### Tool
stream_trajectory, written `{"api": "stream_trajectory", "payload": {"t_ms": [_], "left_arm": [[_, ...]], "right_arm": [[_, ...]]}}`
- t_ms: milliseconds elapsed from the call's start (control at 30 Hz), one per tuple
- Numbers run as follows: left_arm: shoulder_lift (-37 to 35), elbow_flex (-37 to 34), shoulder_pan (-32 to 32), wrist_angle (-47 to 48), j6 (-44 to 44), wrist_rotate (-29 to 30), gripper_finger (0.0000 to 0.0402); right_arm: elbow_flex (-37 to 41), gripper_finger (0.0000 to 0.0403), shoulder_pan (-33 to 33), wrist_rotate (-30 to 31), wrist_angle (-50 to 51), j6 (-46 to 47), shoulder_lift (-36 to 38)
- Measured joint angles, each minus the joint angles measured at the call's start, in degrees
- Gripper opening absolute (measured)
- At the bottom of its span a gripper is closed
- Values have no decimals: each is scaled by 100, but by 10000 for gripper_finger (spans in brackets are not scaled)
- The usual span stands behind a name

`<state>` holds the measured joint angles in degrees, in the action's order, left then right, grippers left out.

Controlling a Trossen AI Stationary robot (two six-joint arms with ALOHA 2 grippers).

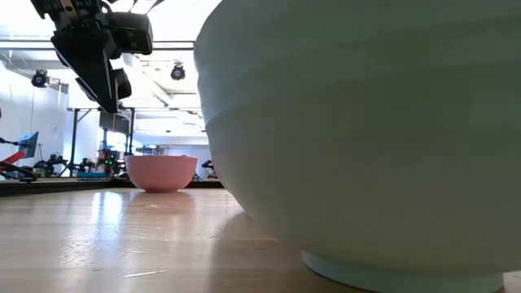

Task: Nest bowls inside each other
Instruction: Stack the white bowl on top of the black bowl

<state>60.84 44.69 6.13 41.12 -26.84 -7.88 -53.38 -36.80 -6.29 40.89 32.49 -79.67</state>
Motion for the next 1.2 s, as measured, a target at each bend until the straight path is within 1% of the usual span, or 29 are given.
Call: {"api": "stream_trajectory", "payload": {"t_ms": [100, 267, 333, 367, 433, 567, 600, 700, 833, 933, 1000, 1067, 1200], "left_arm": [[-2, 0, 0, 3, -123, 15, 114], [0, 0, 0, 17, -173, 31, 114], [0, 0, 0, 17, -178, 31, 114], [-1, 0, 0, 17, -179, 31, 114], [0, 0, 0, 15, -181, 31, 114], [0, 0, -2, 5, -150, 30, 114], [-1, 0, -6, 1, -145, 28, 114], [0, 4, -15, -5, -132, 33, 114], [-2, 7, -28, -24, -89, 88, 114], [0, 7, -52, -45, -28, 87, 114], [-2, 7, -53, -44, 73, 88, 114], [-2, 7, -55, -46, 161, 90, 114], [0, 7, -55, -42, 173, 99, 114]], "right_arm": [[60, 182, -84, -36, -106, -278, -203], [146, 174, -319, -655, -441, -702, -766], [144, 165, -400, -722, -456, -678, -989], [144, 156, -418, -743, -389, -598, -1079], [141, 125, -419, -734, -370, -353, -1203], [61, 32, -355, -720, -373, -124, -1174], [42, 21, -333, -718, -362, -123, -1119], [-81, 12, -177, -734, -132, -77, -846], [-436, 10, 214, -715, 606, 18, -454], [-898, 9, 712, -721, 1141, 337, -175], [-1261, 9, 1139, -677, 1275, 414, -65], [-1692, 9, 1592, -463, 1265, 479, -27], [-2721, 9, 2507, 356, 1260, 835, -215]]}}
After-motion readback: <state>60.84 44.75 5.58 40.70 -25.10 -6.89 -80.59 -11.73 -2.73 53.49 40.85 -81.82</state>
